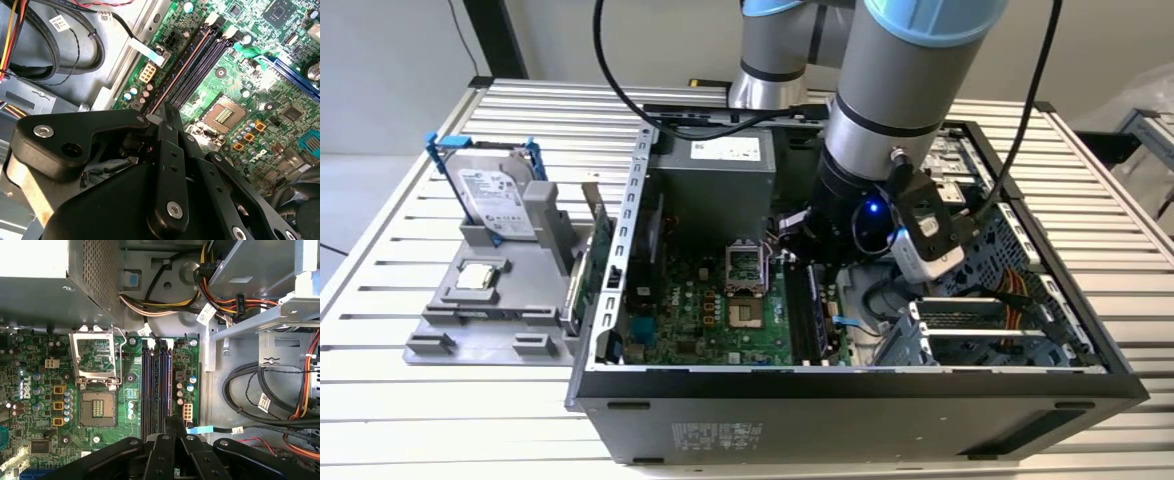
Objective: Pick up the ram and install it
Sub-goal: 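Press down the ram until it locks into place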
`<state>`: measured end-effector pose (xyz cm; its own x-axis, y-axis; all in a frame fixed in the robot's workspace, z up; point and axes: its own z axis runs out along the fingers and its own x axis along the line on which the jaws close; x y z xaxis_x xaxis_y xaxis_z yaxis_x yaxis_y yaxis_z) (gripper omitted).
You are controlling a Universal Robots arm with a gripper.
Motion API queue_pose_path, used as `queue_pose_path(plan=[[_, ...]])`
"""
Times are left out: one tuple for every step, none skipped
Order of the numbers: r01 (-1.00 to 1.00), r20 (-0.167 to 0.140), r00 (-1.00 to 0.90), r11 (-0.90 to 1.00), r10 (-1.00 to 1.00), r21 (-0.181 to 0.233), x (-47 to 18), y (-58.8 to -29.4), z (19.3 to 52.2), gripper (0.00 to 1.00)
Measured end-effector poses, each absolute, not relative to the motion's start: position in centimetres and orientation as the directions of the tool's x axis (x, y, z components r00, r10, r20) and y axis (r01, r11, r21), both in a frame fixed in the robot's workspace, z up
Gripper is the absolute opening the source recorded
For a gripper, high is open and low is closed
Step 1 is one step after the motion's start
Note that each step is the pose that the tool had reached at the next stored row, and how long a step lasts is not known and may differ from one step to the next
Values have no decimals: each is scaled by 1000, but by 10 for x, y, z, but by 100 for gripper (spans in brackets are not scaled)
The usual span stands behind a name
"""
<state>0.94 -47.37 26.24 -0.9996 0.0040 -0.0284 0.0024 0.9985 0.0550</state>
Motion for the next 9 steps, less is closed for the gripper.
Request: queue_pose_path(plan=[[-6, -28, -1000, 998, -5, 55, 9, -474, 262, 0], [-19, -28, -999, 998, -17, 55, 9, -474, 262, 0], [-33, -28, -999, 998, -32, 55, 9, -474, 262, 0], [-48, -28, -999, 997, -46, 55, 9, -474, 262, 0], [-61, -28, -998, 997, -60, 56, 9, -474, 262, 0], [-75, -28, -997, 996, -73, 56, 9, -474, 262, 0], [-88, -28, -996, 995, -87, 56, 9, -474, 262, 0], [-101, -28, -995, 993, -100, 56, 9, -474, 262, 0], [-114, -27, -993, 992, -113, 56, 9, -474, 262, 0]])
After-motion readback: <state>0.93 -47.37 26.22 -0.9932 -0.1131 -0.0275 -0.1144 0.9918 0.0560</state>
